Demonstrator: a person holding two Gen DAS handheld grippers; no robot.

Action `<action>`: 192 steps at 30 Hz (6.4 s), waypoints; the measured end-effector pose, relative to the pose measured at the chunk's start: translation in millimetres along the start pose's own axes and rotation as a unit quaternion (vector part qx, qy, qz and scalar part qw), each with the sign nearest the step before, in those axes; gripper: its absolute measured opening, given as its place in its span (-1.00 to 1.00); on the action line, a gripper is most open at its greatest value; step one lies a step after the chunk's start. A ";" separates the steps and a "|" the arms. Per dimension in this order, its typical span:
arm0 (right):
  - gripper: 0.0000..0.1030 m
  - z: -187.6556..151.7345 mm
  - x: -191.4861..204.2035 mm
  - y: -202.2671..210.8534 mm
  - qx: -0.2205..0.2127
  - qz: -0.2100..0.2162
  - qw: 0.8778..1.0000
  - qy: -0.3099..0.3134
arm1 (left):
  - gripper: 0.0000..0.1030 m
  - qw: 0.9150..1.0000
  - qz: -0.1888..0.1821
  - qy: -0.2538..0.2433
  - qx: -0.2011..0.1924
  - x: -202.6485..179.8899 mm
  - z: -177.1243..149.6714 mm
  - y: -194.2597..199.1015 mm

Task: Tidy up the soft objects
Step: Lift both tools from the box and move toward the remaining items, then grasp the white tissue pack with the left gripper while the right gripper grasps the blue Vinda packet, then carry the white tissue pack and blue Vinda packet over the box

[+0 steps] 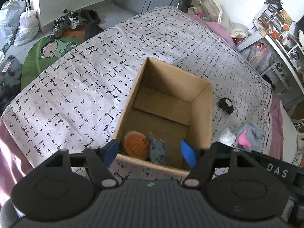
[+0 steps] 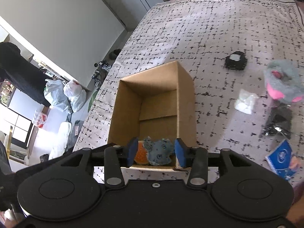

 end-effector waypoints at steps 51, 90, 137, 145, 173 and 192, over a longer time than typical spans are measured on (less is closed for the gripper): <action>0.99 -40.8 -136.5 53.2 -0.030 -0.103 0.992 0.072 | 0.98 0.997 -0.001 -0.076 -0.002 -115.8 -87.1 -4.7; 0.11 -33.3 -170.0 -50.4 0.101 -0.150 0.982 0.058 | 0.72 0.995 -0.049 -0.089 0.021 -151.3 -76.5 -92.6; 0.02 -11.8 -200.8 -18.5 0.025 -0.028 0.998 -0.059 | -0.21 0.994 -0.026 -0.105 0.020 -172.3 -41.3 -188.4; 0.02 -9.8 -191.5 -4.5 -0.004 -0.030 0.999 -0.039 | -0.21 0.995 -0.036 -0.091 0.010 -164.1 -40.9 -149.0; 0.02 -10.3 -102.2 49.6 -0.089 -0.046 0.994 0.035 | -0.21 0.993 -0.072 -0.067 -0.065 -111.8 -40.4 -19.6; 0.02 0.6 -22.7 39.4 -0.114 -0.036 0.988 0.099 | -0.21 0.995 -0.059 -0.014 -0.081 -40.2 -6.5 -1.0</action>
Point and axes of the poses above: each gripper's, at about its wrist camera, not at the fingertips, and y roughly against the way its jaws point, x to its left, z to its top, the point moved 1 cm from there along -y, roughly the way its jaws point, and after that the axes turned 8 degrees about -z, right-handed, at the moved point
